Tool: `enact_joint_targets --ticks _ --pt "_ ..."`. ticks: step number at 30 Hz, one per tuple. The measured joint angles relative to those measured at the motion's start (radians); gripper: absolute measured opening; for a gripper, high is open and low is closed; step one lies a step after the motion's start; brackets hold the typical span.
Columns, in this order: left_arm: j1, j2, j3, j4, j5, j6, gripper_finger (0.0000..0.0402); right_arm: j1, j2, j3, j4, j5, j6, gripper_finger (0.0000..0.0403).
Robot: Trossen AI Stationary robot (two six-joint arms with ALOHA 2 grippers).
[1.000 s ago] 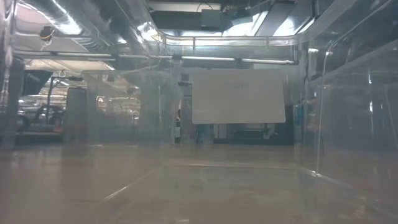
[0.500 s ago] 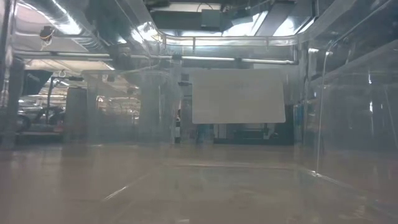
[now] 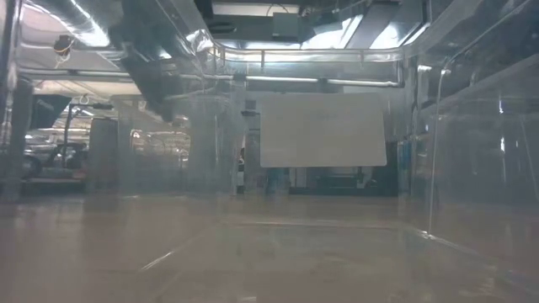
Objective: Sort soda cans
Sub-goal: Move the top transparent bin to the bottom left of the table
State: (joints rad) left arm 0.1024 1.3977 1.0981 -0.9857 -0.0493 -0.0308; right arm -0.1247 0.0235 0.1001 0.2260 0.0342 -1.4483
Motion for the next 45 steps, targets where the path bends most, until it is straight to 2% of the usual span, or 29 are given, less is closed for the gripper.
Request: enact_joint_targets --ticks 14,21,27,36,45 --pt "-0.039 0.032 0.001 0.006 -0.02 0.034 0.002 0.0 0.0 0.0 0.001 0.0 0.0 0.0019" --pt "-0.088 0.03 0.004 -0.012 -0.058 -0.027 0.0029 0.0 0.0 0.0 0.002 0.0 0.0 0.0019" --pt "-0.165 0.031 0.049 -0.09 -0.056 -0.119 0.0015 0.0 0.0 0.0 0.002 0.0 0.0 0.0019" --pt "-0.325 0.031 0.063 -0.107 -0.054 -0.306 0.0019 0.0 0.0 0.0 0.003 0.0 0.0 0.0019" --pt "-0.531 0.034 0.063 -0.1 -0.058 -0.544 0.0023 0.0 0.0 0.0 -0.024 0.0 0.004 0.0019"
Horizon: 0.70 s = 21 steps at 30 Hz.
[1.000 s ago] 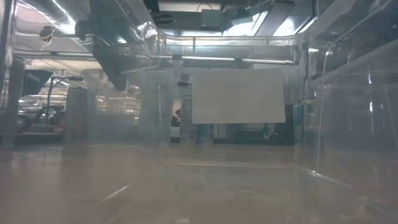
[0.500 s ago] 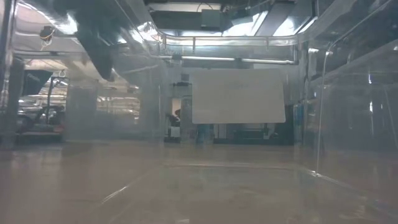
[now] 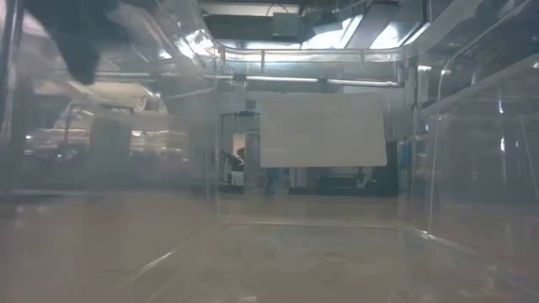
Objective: Sort soda cans
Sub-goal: Move the top transparent bin to the bottom left of the table
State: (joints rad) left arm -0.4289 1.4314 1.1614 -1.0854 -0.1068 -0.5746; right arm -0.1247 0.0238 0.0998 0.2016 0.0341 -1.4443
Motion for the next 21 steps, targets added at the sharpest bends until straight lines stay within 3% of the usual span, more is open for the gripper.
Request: enact_joint_targets --ticks 10,21 --pt "-0.219 0.056 0.0 0.098 -0.006 -0.227 0.0027 0.0 0.0 0.0 -0.002 0.0 0.027 0.0019" --pt "-0.369 0.129 0.004 0.312 -0.005 -0.381 0.0035 0.0 0.0 0.0 -0.004 0.0 0.064 0.0019"
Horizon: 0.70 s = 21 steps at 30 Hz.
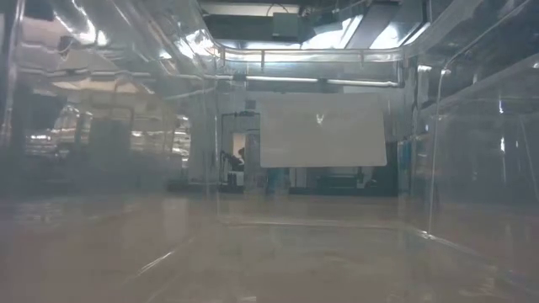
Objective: Sort soda cans
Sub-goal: Move the top transparent bin to the bottom left of the table
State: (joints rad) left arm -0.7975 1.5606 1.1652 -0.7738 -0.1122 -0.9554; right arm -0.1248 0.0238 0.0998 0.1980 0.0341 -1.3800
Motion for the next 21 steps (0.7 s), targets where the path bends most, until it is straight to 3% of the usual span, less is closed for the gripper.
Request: enact_joint_targets --ticks 11,21 --pt "-0.097 0.01 -0.005 0.193 0.005 -0.1 0.0051 0.0 0.0 0.0 -0.03 0.0 0.014 0.0019" --pt "-0.12 0.062 -0.005 0.31 -0.025 -0.182 0.0112 0.0 0.0 0.0 -0.034 0.0 0.045 0.0019"
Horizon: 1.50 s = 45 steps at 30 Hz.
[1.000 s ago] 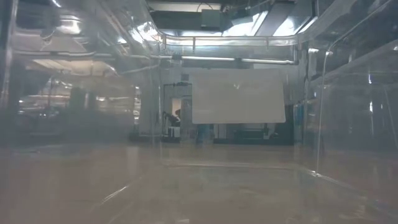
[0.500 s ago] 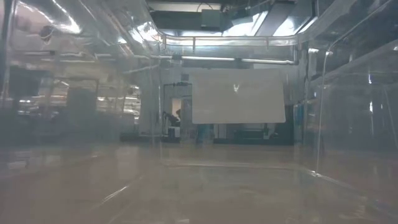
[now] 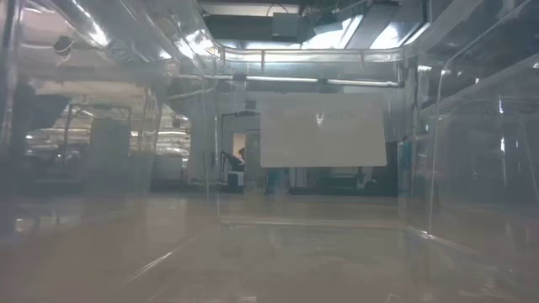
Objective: Sort soda cans
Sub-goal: Move the top transparent bin to the bottom left of the table, then move the top transparent bin to the bottom right of the table
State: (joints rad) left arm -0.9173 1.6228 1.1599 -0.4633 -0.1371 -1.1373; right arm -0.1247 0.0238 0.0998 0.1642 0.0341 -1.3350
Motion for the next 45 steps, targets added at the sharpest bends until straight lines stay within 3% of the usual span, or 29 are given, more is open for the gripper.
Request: enact_joint_targets --ticks 4,10,16,21,28,32,37,42,45 --pt "0.007 0.007 0.0 -0.001 0.001 -0.038 0.0138 0.0 0.0 0.0 -0.002 -0.002 0.047 0.0019" --pt "0.029 -0.011 0.0 0.0 0.077 -0.103 0.0175 0.0 0.0 0.0 0.012 -0.112 0.092 0.0019" --pt "0.058 -0.09 0.0 -0.026 0.089 -0.054 0.0187 0.0 0.0 0.0 0.027 -0.135 0.104 0.0024" --pt "0.078 -0.181 0.0 -0.07 0.023 0.044 0.0188 0.0 0.0 0.0 0.039 -0.14 0.104 0.0076" --pt "0.109 -0.288 0.0 -0.148 -0.159 0.277 0.0188 0.0 0.0 0.007 0.103 -0.14 0.111 0.0162" --pt "0.127 -0.324 0.0 -0.153 -0.334 0.521 0.0188 0.0 0.047 0.124 -0.003 -0.14 0.136 0.0192" --pt "0.134 -0.328 -0.058 -0.049 -0.634 0.85 0.0189 0.0 0.214 0.367 -0.295 -0.079 0.22 0.0204" --pt "0.19 -0.33 -0.176 0.199 -0.653 1.049 0.0189 0.0 0.437 0.581 -0.475 -0.104 0.279 0.0204" --pt "0.232 -0.347 -0.246 0.29 -0.594 1.124 0.0189 0.001 0.573 0.706 -0.581 -0.124 0.311 0.0205"
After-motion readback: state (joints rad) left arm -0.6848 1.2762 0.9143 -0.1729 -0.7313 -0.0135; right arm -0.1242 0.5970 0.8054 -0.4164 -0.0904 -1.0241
